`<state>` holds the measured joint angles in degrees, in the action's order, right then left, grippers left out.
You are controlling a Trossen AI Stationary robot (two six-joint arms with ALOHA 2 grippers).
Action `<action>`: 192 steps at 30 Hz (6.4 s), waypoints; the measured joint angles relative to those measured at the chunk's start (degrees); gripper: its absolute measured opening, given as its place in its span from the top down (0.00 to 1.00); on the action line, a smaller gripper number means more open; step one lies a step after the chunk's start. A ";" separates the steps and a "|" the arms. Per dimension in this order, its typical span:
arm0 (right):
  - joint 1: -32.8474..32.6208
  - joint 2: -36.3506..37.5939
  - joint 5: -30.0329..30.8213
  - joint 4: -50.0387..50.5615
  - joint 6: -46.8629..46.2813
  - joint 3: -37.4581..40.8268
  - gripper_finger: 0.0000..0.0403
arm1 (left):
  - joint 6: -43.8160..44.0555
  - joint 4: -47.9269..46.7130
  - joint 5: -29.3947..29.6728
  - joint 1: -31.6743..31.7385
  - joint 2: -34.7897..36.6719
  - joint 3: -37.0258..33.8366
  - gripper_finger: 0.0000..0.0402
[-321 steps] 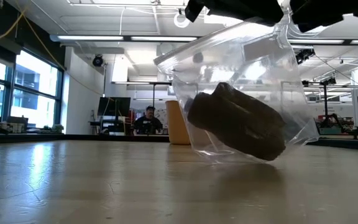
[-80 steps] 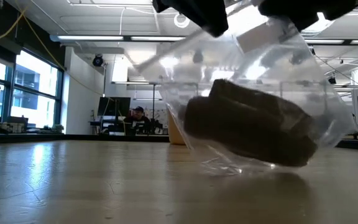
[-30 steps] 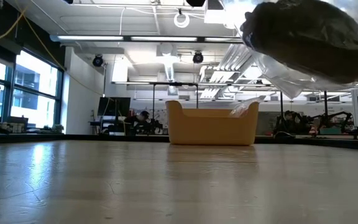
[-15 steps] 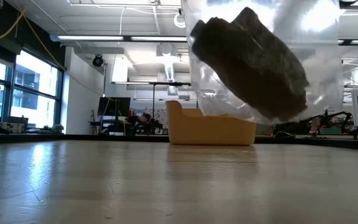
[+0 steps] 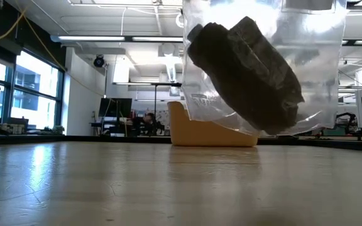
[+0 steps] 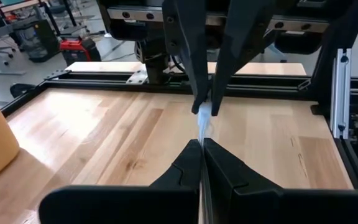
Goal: Roll bandage
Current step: Close the transparent zip bag
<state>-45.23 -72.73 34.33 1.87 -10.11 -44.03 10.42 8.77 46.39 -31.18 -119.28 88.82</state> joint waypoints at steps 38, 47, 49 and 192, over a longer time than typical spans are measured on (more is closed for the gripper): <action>2.47 -0.09 -2.01 1.97 -0.66 -2.23 0.98 | 0.08 -0.37 -0.99 0.04 0.00 0.04 1.00; 2.42 -0.07 -3.41 -0.30 -0.06 -2.23 0.84 | 0.52 -0.45 -1.05 0.06 -0.02 0.04 1.00; 2.40 0.01 -3.37 -0.78 1.17 -2.23 0.78 | 0.52 -0.54 -1.07 0.09 -0.02 0.04 1.00; -0.88 -0.66 9.57 -13.85 1.15 6.60 1.00 | -2.64 -3.23 -0.55 0.64 -0.44 0.07 0.92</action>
<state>-46.11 -73.38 43.90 -11.98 -8.96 -37.43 7.79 5.54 45.83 -30.54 -119.72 88.88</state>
